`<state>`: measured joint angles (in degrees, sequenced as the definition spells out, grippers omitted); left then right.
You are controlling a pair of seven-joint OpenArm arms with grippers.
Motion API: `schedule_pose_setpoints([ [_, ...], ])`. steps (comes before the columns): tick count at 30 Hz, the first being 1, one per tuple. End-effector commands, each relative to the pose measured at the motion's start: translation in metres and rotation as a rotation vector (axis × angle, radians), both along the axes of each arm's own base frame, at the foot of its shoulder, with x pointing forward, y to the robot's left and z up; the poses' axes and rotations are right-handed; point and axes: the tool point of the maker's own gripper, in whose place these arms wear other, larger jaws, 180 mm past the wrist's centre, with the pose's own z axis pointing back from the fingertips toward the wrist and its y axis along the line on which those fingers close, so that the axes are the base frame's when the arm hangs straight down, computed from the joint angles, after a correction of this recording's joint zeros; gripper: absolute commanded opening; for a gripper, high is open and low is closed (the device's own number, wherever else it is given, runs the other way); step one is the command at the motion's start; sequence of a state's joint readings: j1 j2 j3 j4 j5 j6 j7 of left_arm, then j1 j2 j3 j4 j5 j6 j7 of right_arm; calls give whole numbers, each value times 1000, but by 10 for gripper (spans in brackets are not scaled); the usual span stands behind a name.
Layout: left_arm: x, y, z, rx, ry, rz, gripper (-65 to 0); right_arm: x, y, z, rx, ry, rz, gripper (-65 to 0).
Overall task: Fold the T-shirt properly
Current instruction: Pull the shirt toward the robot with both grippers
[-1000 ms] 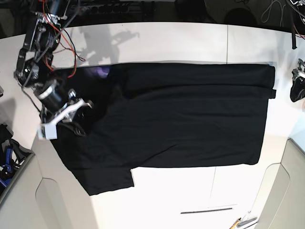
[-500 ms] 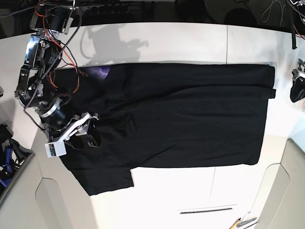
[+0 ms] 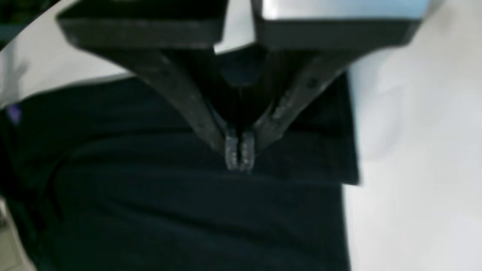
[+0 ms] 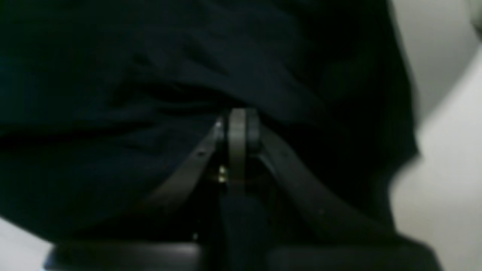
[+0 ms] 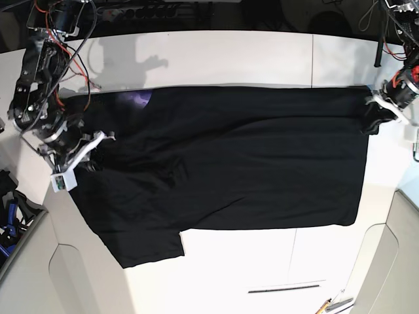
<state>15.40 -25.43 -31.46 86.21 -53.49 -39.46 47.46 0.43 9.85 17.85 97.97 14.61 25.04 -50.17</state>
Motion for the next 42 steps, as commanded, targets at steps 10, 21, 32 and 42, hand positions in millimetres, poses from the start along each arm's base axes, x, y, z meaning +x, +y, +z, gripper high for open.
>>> schedule_pose_setpoints([
  [10,-5,-12,-28,139,30,-18,-650,-38,-51,-34,-154,35,-202,-650],
  [21,-46,3,-56,191,171,27,-650,-79,-59,-89,-107,240,-214,-650],
  [32,-120,-1,-82,157,326,21,-650,-130,-37,-78,-86,317,-132,-650],
  [42,-152,11,-86,163,398,50,-650,-173,-57,-73,-132,362,-173,-650],
])
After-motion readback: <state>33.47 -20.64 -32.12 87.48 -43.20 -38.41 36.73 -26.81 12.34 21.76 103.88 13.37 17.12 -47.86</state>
